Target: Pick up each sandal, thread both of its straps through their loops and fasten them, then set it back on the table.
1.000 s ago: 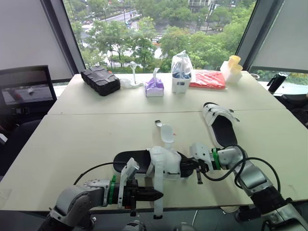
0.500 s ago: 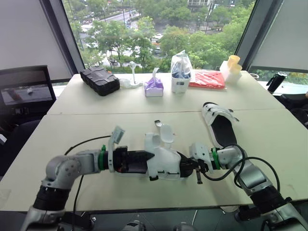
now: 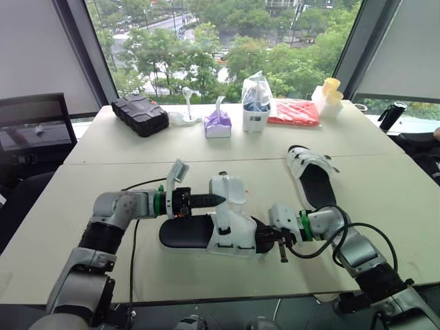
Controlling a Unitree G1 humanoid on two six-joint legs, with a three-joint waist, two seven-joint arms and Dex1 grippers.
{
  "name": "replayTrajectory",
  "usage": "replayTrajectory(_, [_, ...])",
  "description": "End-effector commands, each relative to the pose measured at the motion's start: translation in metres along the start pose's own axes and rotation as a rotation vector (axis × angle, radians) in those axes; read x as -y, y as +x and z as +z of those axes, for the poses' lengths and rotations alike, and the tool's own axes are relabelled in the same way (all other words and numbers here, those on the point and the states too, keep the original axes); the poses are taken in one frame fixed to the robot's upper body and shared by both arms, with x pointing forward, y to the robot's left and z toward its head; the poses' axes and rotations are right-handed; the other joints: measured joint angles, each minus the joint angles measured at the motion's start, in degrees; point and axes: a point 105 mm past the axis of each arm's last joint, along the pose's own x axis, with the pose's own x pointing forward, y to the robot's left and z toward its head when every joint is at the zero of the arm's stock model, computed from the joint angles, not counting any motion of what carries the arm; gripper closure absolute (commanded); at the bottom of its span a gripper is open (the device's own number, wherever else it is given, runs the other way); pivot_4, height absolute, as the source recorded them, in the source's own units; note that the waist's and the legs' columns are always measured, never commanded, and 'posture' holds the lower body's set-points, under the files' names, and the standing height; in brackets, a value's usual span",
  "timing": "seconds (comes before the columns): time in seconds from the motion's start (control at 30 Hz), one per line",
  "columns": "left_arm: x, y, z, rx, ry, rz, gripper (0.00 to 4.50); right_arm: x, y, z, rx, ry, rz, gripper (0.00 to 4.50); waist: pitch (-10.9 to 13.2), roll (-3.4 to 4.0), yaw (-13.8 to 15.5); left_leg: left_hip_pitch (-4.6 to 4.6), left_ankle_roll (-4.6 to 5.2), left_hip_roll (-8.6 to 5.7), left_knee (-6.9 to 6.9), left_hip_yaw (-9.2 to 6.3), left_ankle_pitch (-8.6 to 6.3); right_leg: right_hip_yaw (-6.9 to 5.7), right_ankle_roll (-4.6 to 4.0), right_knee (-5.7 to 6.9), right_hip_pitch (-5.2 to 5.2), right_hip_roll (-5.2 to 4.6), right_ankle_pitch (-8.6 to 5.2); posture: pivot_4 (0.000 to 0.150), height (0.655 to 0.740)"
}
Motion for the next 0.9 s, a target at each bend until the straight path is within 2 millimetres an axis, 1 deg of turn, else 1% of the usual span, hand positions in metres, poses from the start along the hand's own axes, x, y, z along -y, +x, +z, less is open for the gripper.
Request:
replayTrajectory(0.03, [0.011, 0.002, 0.005, -0.036, 0.039, -0.062, 4.47, -0.014, 0.005, -0.025, -0.091, 0.066, 0.046, 4.5, 0.0, 0.0, 0.0, 0.0, -0.06, 0.0, 0.02, 0.0, -0.03, 0.0, -0.02, 0.0, 0.02, 0.0, -0.01, 0.15, 0.74])
replayTrajectory(0.1, [0.012, 0.002, 0.003, -0.051, 0.039, -0.077, 4.47, -0.014, 0.005, -0.026, -0.092, 0.065, 0.049, 4.5, 0.0, 0.0, 0.0, 0.02, -0.11, 0.0, 0.05, 0.0, -0.06, 0.0, -0.15, -0.02, 0.08, -0.01, -0.08, 0.15, 0.74])
replayTrajectory(0.5, [0.014, 0.005, 0.0, -0.062, 0.045, -0.105, 4.47, -0.015, 0.005, -0.026, -0.099, 0.056, 0.054, 4.5, 0.0, 0.0, 0.0, 0.03, -0.1, 0.0, 0.04, -0.01, -0.06, 0.0, -0.13, -0.02, 0.07, -0.01, -0.07, 0.15, 0.74])
replayTrajectory(0.73, [0.01, 0.009, -0.008, -0.113, 0.1, -0.099, 4.47, -0.014, 0.003, -0.027, -0.105, 0.055, 0.048, 4.5, 0.0, 0.0, 0.1, 0.02, -0.1, 0.0, 0.04, -0.01, -0.06, 0.0, -0.12, -0.02, 0.07, -0.02, -0.07, 0.15, 0.74])
replayTrajectory(0.9, [0.01, 0.012, -0.01, -0.118, 0.113, -0.108, 4.47, -0.015, 0.002, -0.027, -0.106, 0.058, 0.045, 4.5, 0.0, 0.0, 0.1, 0.02, -0.1, 0.0, 0.04, -0.01, -0.06, 0.0, -0.13, -0.02, 0.07, -0.02, -0.08, 0.15, 0.74])
